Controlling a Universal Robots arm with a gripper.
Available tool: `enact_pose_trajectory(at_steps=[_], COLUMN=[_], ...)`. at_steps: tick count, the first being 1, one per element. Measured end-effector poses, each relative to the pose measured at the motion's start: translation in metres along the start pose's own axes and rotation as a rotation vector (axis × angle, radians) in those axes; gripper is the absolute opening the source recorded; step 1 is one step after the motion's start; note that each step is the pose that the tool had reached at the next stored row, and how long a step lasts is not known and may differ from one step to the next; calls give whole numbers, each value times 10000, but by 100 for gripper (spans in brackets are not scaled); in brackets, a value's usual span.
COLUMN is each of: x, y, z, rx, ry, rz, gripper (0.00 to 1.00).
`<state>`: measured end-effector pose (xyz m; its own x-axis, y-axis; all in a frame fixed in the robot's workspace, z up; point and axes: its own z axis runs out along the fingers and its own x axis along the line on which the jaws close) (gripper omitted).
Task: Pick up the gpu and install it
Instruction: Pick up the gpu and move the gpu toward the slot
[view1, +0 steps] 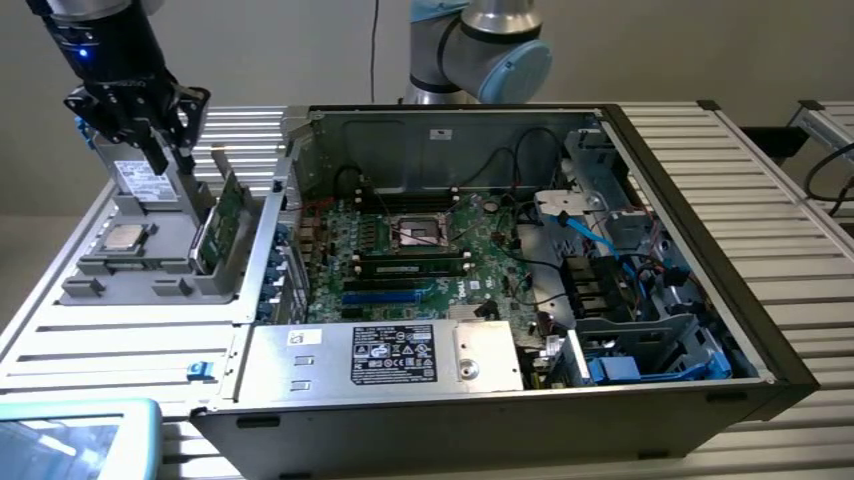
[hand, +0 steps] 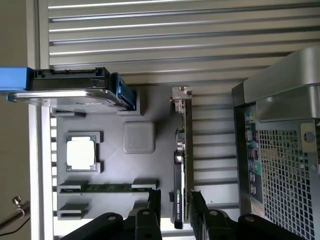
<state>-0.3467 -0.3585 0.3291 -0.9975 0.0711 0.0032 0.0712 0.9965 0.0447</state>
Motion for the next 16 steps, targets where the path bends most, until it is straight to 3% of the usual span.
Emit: enact_pose_trajectory(at_steps=[11, 14, 15, 16], x=[-1, -1, -1, -1], y=[-9, -11, -12, -13], z=[199, 254, 272, 290], rx=[0, 0, 0, 0], ry=[0, -1, -1, -1], rz=[0, 0, 0, 0], gripper=[38, 40, 46, 46])
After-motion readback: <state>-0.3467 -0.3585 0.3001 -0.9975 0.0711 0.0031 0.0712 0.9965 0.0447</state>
